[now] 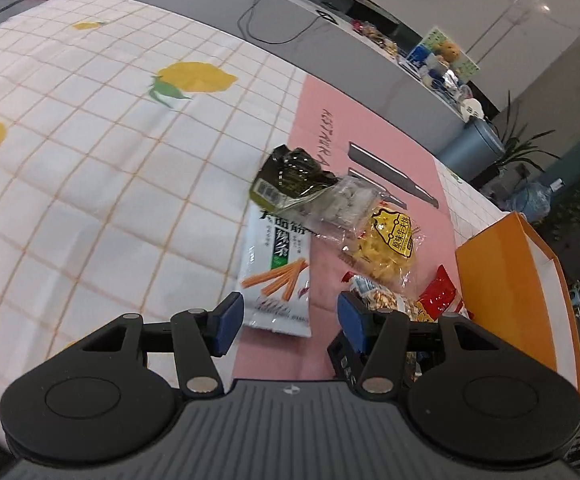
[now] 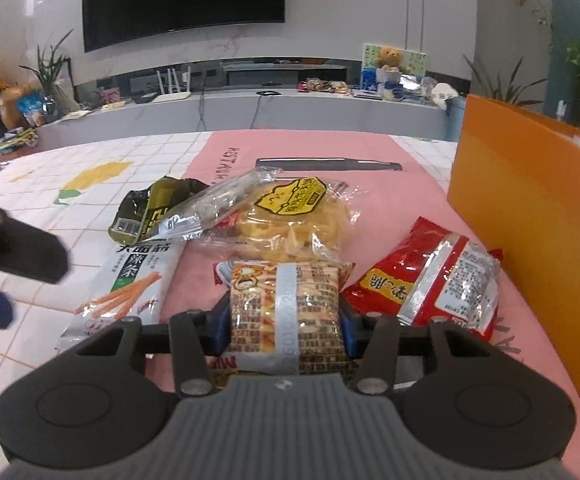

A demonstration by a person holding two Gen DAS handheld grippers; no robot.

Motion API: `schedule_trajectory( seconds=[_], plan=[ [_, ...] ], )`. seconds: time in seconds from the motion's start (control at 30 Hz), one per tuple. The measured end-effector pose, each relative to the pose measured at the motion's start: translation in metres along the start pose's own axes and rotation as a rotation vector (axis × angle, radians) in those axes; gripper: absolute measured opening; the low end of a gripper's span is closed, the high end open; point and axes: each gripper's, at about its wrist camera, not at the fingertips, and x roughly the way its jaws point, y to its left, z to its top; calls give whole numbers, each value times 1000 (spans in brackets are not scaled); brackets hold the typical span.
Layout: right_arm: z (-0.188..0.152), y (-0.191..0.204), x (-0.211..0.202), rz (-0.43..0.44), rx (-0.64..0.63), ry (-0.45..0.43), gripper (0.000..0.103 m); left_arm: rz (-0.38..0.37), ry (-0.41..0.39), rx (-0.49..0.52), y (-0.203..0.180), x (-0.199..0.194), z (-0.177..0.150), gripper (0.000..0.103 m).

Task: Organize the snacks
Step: 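Grasp the brown cake bag with the right gripper while the left grasps the spicy-strip bag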

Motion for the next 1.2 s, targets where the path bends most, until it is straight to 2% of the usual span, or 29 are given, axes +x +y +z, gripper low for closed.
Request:
schedule_trajectory(
  seconds=[0.1,0.13,0.3,0.4,0.53,0.73,0.87,0.97,1.03,1.1,1.2],
  plan=[
    [1,0,1,7,-2,9,49,-66,4,40,-2,16,7,63],
    [1,1,2,8,-1,10,49,-65,17,41,-3,22,10,63],
    [-1,2,2,2,-16,1,50,27,30,39,-2,43,12,63],
    [-1,3,3,-5,-18,2,50,57,3,90,-5,47,12,63],
    [-1,3,4,-4,-7,5,51,38,9,83,-3,56,12,71],
    [-2,6,4,-14,-20,1,51,74,-43,138,-11,64,9,74],
    [-2,7,4,-16,-20,2,51,137,-86,240,-24,71,2,76],
    [-2,8,4,-18,-20,2,51,213,-110,355,-38,79,-7,78],
    [-2,9,4,-18,-20,2,51,266,-120,431,-47,83,-15,74],
    [-2,9,4,-18,-20,2,51,248,-129,407,-47,80,-17,62],
    [-2,8,4,-18,-20,2,51,238,-122,397,-45,76,-16,58]
  ],
)
